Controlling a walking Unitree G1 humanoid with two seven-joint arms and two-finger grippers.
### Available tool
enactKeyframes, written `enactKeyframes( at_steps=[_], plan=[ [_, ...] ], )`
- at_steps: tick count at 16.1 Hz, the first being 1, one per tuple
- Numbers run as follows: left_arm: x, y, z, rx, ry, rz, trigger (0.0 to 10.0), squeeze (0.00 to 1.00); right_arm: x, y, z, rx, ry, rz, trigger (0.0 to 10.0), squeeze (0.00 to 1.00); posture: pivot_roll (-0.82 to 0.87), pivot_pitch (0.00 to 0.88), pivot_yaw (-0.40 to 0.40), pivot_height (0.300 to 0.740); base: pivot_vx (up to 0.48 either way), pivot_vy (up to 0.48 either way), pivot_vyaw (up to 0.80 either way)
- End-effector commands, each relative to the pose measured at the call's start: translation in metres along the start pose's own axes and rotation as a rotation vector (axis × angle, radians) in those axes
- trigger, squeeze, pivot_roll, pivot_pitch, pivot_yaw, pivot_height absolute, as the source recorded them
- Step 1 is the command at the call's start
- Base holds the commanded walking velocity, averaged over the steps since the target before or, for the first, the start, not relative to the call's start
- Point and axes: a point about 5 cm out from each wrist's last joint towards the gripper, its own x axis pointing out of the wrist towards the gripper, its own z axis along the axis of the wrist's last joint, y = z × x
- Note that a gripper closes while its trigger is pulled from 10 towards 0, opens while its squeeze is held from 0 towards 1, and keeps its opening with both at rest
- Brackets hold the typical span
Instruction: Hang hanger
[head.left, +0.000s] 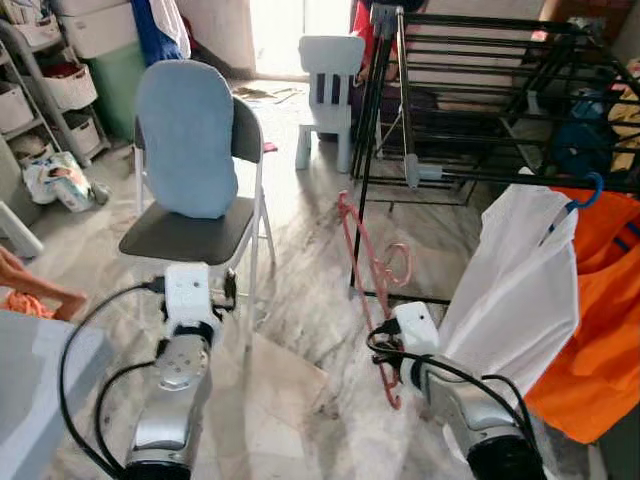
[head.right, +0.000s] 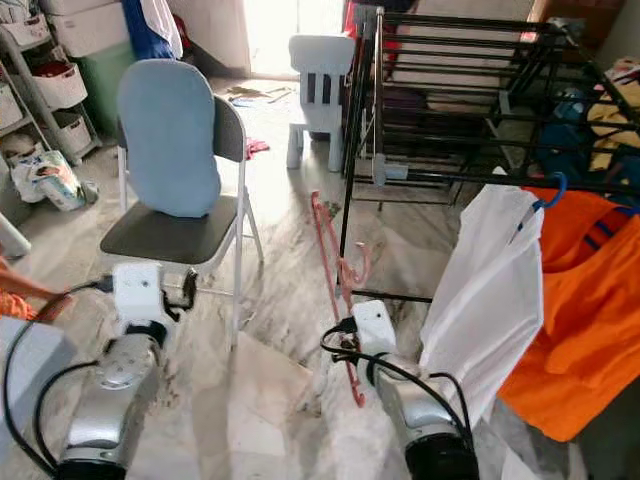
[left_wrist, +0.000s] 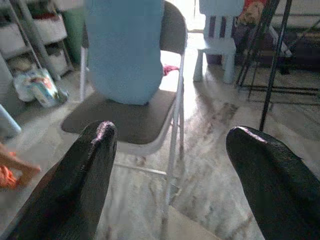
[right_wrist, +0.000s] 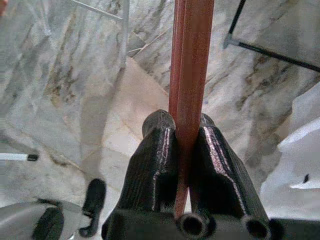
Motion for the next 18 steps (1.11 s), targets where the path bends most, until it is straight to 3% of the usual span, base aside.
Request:
enactKeyframes(
  at_steps=[1,5,9,10,11,13,14,16,18],
  plan=[
    [-0.005,0.007,-0.002,0.029,0.013,0.012,10.0,0.0,-0.003,0.003,-0.001,-0.002,-0.004,0.013,10.0,0.0,-0.04,0.0,-0.005,0.74,0.0,0.0,0.0],
    [-0.018,0.018,-0.029,0.047,0.098,0.079,10.0,0.0,-0.007,0.005,-0.031,-0.036,0.075,0.027,10.0,0.0,-0.05,0.0,-0.022,0.74,0.0,0.0,0.0],
    [-0.012,0.023,-0.01,0.055,0.074,0.074,10.0,0.0,-0.013,-0.005,-0.008,-0.014,0.013,-0.013,10.0,0.0,-0.07,0.0,-0.011,0.74,0.0,0.0,0.0],
    [0.002,0.025,0.008,0.057,0.044,0.06,10.0,0.0,-0.011,-0.01,0.013,-0.008,-0.026,-0.028,10.0,0.0,-0.09,0.0,0.029,0.74,0.0,0.0,0.0],
    [0.011,0.022,0.013,0.049,0.02,0.042,10.0,0.0,-0.009,-0.012,0.021,-0.022,-0.059,-0.03,10.0,0.0,-0.11,0.0,0.058,0.74,0.0,0.0,0.0],
    [0.025,0.021,0.007,0.086,0.031,0.042,10.0,0.0,-0.006,-0.028,0.018,-0.013,-0.061,-0.117,10.0,0.0,-0.11,0.0,0.066,0.74,0.0,0.0,0.0],
    [0.023,0.02,0.008,0.054,0.033,0.018,10.0,0.0,-0.01,-0.028,0.024,0.02,-0.092,-0.12,10.0,0.0,-0.12,0.0,0.067,0.74,0.0,0.0,0.0],
    [0.022,0.013,0.001,0.074,0.054,-0.021,10.0,0.0,-0.012,-0.033,0.026,-0.002,-0.1,-0.147,10.0,0.0,-0.15,0.0,0.084,0.74,0.0,0.0,0.0],
    [0.023,-0.006,-0.004,0.007,0.064,-0.08,10.0,0.0,-0.017,-0.049,0.027,0.073,-0.112,-0.25,10.0,0.0,-0.17,0.0,0.073,0.74,0.0,0.0,0.0]
  ],
)
